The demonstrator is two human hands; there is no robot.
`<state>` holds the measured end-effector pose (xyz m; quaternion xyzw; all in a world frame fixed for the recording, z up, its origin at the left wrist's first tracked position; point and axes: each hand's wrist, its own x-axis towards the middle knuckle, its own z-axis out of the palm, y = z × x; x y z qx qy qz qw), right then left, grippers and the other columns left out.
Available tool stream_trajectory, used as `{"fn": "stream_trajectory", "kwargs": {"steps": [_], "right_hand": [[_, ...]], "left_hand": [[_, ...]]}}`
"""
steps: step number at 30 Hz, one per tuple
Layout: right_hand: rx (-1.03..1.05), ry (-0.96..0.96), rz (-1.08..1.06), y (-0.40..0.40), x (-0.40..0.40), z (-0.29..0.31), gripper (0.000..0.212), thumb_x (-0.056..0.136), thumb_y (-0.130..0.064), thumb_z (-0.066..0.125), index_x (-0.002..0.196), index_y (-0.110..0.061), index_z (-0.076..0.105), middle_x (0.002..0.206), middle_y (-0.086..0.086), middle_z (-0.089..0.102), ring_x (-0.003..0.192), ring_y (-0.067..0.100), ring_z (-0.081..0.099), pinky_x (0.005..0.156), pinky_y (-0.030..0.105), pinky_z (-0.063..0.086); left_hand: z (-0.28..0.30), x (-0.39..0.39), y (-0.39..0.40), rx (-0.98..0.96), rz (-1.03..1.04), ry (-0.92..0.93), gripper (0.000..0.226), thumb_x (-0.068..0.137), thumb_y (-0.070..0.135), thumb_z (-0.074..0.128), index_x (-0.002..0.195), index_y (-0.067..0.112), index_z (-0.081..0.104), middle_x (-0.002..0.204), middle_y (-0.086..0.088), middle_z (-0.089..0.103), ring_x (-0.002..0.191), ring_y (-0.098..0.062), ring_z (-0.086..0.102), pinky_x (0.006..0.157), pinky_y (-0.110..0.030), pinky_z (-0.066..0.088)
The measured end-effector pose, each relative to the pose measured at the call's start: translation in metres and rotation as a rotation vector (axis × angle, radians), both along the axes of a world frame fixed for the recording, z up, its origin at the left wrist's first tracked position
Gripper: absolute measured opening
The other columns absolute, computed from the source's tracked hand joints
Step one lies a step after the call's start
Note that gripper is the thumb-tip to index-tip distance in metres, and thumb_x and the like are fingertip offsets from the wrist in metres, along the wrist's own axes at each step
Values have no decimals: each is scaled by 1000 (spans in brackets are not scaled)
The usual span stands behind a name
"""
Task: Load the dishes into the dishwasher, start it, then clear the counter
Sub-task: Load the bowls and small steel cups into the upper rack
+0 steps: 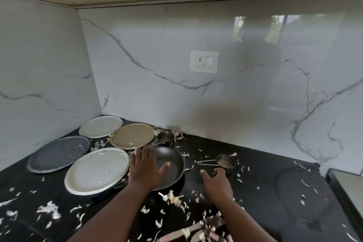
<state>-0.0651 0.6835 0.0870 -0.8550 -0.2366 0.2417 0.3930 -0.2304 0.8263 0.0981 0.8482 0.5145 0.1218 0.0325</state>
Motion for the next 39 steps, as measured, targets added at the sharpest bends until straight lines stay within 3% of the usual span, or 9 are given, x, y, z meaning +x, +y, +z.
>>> {"fn": "stream_trajectory", "kwargs": {"steps": [3,5,9,14,19,24,29,33,39], "right_hand": [[81,299,-106,30,28,-7,44,90,-48,55,91,-5,60,72,5,61,64,21,55,69,36,52],[164,611,-202,46,38,-10,39,92,-41,59,88,-2,60,71,10,59,57,22,50,53,31,47],[185,900,-244,73,48,-12,39,92,-39,62,106,-4,55,98,20,61,82,33,62,61,39,54],[276,1054,-313,96,58,-22,44,94,-38,60,115,1,56,101,23,66,89,36,65,60,38,51],[338,1090,-375,105,66,-32,35,96,-32,59,108,1,61,99,22,69,89,34,68,63,37,54],[391,1117,-417,110,70,-34,19,100,-15,50,112,-3,58,97,19,70,80,29,68,61,35,54],[433,1070,-416,104,74,-25,21,103,-18,42,112,-8,58,89,13,69,69,24,65,52,30,50],[407,969,-393,89,75,-14,25,103,-23,42,109,-11,62,70,4,54,57,14,46,49,25,36],[425,809,-324,54,52,14,27,104,-28,40,110,-13,62,64,1,48,52,13,38,47,24,30]], "left_hand": [[1,24,28,-46,60,-5,90,88,72,34,155,19,6,163,-9,2,149,-30,0,120,-46,-1],[2,35,46,-73,85,15,88,89,71,35,155,19,7,162,-10,3,149,-32,0,120,-47,-1],[-1,51,82,-142,105,64,86,89,70,37,153,19,10,161,-8,15,148,-30,8,120,-47,4],[-7,71,118,-203,117,58,85,89,66,43,153,19,13,156,-9,28,145,-31,21,117,-50,11],[-16,92,155,-332,132,124,85,82,68,52,149,23,24,145,-5,48,137,-30,38,115,-56,6],[-28,101,178,-352,130,192,42,86,54,54,119,28,56,113,4,66,116,-22,58,113,-61,-2],[-20,105,166,-157,97,224,36,96,31,45,128,16,52,127,-6,57,119,-24,54,111,-46,22],[-10,106,155,-214,96,-29,52,99,36,46,141,8,34,138,-13,44,121,-35,53,97,-45,44],[26,104,99,-234,21,-294,48,94,30,54,137,13,38,137,-12,47,120,-37,53,92,-43,42]]}}
